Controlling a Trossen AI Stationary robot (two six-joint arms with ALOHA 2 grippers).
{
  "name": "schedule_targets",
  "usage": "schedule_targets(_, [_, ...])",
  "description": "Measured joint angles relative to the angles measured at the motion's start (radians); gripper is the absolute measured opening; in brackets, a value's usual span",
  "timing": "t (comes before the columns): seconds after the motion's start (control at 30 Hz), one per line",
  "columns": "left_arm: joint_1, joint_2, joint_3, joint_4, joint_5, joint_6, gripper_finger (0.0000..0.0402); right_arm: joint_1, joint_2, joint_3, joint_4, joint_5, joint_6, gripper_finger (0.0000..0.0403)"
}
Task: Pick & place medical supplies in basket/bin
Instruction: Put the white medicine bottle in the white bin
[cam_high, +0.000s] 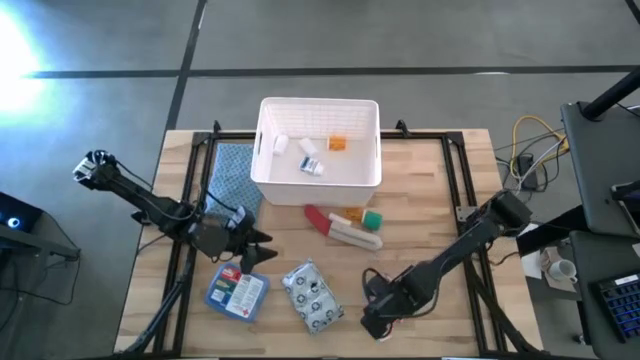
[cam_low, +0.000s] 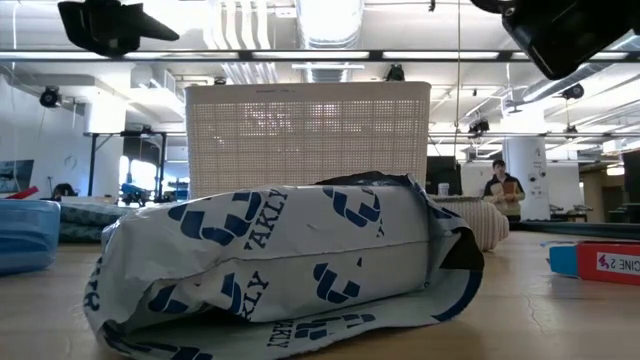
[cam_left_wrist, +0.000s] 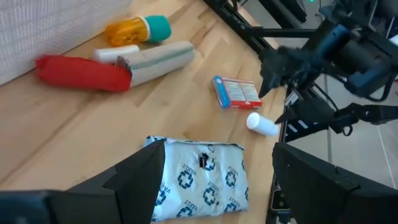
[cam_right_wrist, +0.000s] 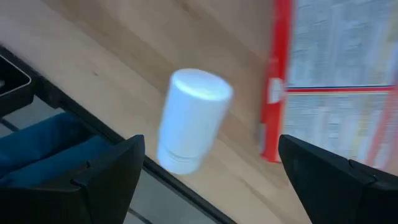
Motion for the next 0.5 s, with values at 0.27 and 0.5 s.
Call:
schedule_targets(0.27, [-0.035,-0.001,0.0,0.001,0.001,-0.005,0.0276,0.005,0.078,0.062,-0.017,0.0,0.03,0.0359])
schedule_targets(0.5, [-0.09,-0.001,0.0,-0.005,0.001,-0.027,0.0276,0.01,0.183,0.142,-0.016,-0.02,0.033,0.0359])
